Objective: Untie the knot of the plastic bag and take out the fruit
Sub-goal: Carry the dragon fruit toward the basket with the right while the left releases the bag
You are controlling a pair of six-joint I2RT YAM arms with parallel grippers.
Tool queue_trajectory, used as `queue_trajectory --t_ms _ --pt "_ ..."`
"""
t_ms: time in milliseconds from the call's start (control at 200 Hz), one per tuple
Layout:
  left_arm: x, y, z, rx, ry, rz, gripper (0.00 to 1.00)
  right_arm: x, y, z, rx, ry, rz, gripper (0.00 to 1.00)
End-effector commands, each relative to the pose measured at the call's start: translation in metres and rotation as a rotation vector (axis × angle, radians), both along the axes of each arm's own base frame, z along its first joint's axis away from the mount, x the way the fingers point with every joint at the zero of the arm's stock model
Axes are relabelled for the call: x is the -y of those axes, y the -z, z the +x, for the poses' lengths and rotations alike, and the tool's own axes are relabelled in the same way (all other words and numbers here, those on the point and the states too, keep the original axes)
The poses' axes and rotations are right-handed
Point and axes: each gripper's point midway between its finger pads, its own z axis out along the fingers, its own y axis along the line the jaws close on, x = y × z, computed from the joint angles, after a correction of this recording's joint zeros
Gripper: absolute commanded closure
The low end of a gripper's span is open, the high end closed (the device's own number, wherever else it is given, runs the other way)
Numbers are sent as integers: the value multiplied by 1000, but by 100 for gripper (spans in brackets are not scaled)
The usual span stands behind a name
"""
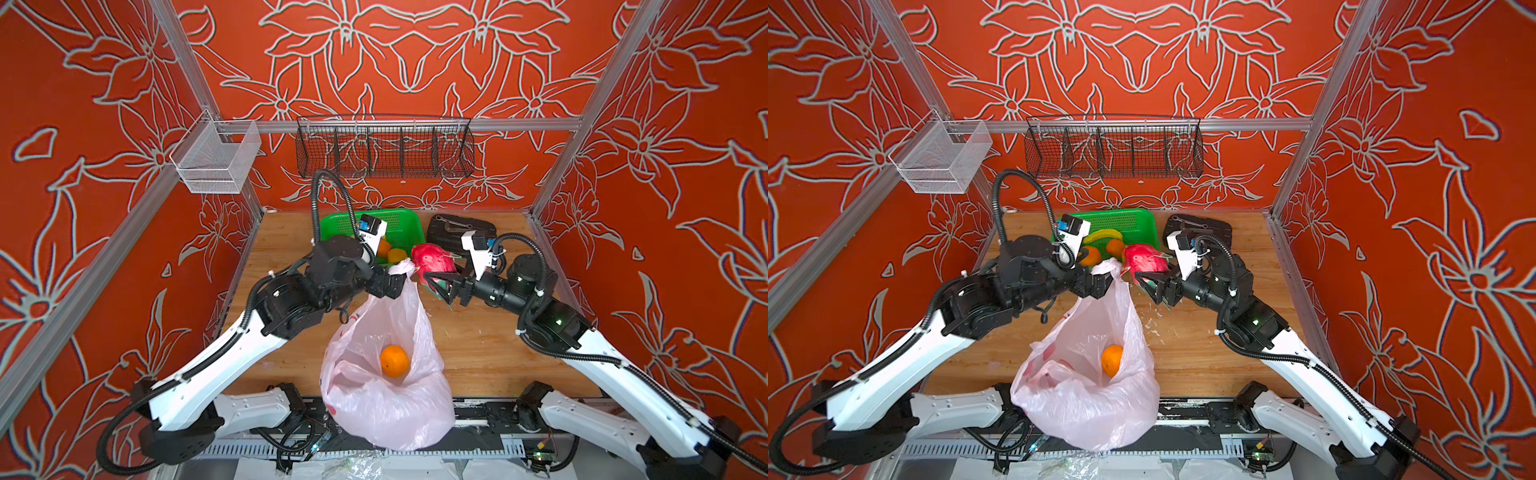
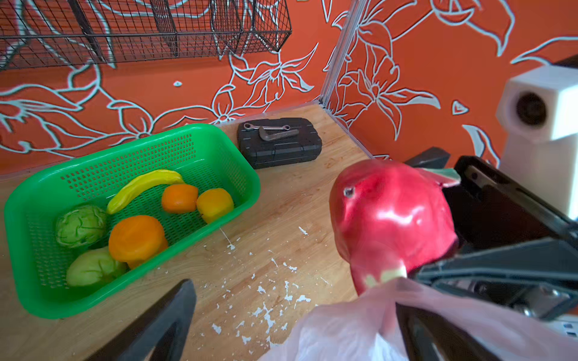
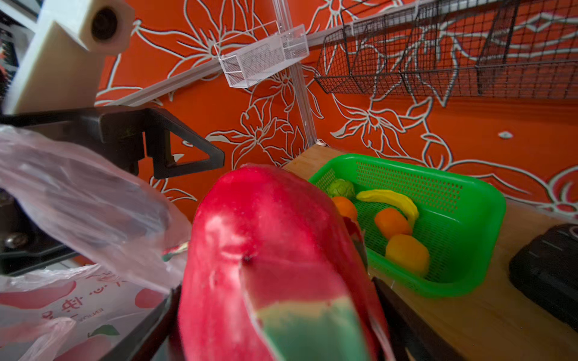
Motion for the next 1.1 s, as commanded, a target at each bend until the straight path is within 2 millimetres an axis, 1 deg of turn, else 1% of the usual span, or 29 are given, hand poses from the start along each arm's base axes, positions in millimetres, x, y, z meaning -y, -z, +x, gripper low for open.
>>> queue_trajectory --t_ms 0,60,140,185,250,330,365,435,485,550,721,771,861,976,1031,1096 --pt "0 21 7 -53 -19 77 3 19 -38 2 47 95 77 48" --pt "-3 36 10 -80 -38 90 4 31 -33 8 39 169 55 49" --pt "-9 67 10 -147 -61 113 5 44 -25 12 38 234 9 49" --pt "-11 87 7 -191 -61 133 6 49 -21 14 34 255 -19 49" --pt "-14 113 -4 -268 -52 158 6 52 -14 16 19 275 -49 49" --pt "-21 138 -20 -356 -41 188 6 54 -10 17 1 282 -60 49" --pt "-26 146 -27 -385 -33 211 6 53 -9 17 -6 281 -56 49" --pt "-30 155 -39 -419 14 253 3 51 -8 16 -12 270 -41 49" --pt "-28 156 -48 -426 77 271 0 49 -6 17 -15 263 -36 49" --pt "-20 153 -61 -420 190 258 2 48 -3 18 -21 260 -37 49" --pt "5 121 -96 -359 497 185 2 48 2 20 -31 267 -50 49" --pt "6 116 -103 -363 546 191 2 48 2 21 -31 272 -52 49" --pt "5 117 -113 -392 614 230 2 47 3 22 -37 269 -53 49" --pt "2 113 -112 -377 629 272 2 45 6 23 -52 265 -53 49" --pt "3 105 -110 -349 632 267 2 45 7 24 -58 267 -54 49" --pt "8 89 -108 -300 644 240 2 45 8 26 -60 268 -54 49"
